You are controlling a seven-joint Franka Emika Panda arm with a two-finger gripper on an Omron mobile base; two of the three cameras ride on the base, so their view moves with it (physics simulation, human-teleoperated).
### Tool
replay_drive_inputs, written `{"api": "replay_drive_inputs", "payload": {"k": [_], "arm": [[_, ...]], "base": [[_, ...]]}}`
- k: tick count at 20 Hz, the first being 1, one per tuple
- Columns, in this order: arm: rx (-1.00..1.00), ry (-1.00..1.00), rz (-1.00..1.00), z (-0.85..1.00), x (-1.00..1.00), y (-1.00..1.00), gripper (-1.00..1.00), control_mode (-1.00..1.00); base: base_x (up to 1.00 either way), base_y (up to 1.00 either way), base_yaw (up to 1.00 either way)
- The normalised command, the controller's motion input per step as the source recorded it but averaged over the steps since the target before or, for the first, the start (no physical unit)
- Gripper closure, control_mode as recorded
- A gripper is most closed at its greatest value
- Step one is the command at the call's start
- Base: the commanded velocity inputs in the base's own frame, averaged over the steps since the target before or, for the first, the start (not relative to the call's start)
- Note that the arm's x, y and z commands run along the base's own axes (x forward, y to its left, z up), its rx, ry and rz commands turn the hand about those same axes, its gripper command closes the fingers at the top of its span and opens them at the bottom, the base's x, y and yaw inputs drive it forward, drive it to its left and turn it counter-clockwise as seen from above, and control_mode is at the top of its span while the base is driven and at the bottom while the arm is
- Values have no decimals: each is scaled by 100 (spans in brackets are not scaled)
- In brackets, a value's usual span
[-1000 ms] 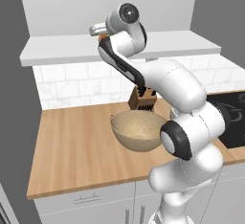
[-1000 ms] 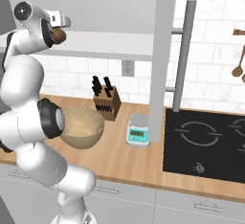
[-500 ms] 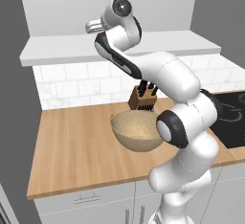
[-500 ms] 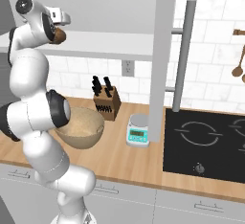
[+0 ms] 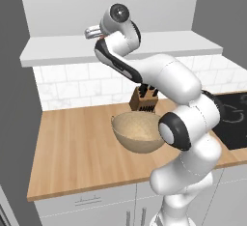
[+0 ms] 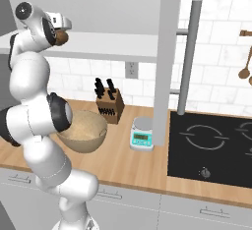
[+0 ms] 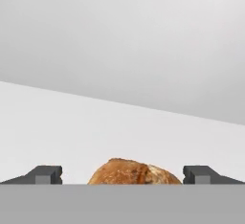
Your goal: Open the cabinet, pick up the bread from the cabinet and place it in the basket. Then move the basket to the dining counter.
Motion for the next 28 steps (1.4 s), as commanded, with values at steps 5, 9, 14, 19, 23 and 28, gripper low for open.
{"api": "replay_drive_inputs", "payload": {"k": [5,9,14,19,23,28], "arm": [[0,0,0,-30,-2,-2,-100,-100],[0,1,0,-50,-36,0,-100,-100],[0,0,0,-40,-33,0,-100,-100],[0,0,0,-32,-2,0,-100,-100],[0,0,0,-43,0,0,-100,-100],[0,3,-2,-53,0,0,-100,-100]], "base": [[0,0,0],[0,0,0],[0,0,0],[0,0,0],[0,0,0],[0,0,0]]}}
